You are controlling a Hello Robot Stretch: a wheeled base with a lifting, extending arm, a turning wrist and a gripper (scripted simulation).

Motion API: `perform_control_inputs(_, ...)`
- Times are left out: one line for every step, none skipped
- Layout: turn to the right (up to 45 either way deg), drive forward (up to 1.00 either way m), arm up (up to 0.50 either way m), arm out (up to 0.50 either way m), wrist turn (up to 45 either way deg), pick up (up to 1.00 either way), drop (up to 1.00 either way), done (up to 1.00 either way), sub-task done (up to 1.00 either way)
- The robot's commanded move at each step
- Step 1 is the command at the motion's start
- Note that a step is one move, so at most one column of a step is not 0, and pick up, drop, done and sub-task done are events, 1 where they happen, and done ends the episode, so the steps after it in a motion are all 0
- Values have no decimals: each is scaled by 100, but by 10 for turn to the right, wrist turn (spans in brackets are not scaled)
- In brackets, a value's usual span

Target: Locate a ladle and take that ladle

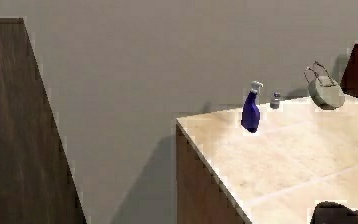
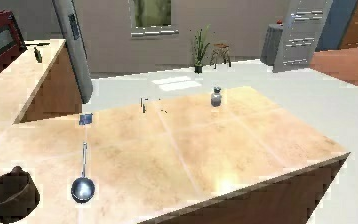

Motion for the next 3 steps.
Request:
perform_control_inputs(-210, 0, 0, 0, 0, 0, 0, 0, 0)
perform_control_inputs(0, 0, 50, 0, 0, 0, 0, 0, 0)
perform_control_inputs(0, 0, 38, 0, 0, 0, 0, 0, 0)
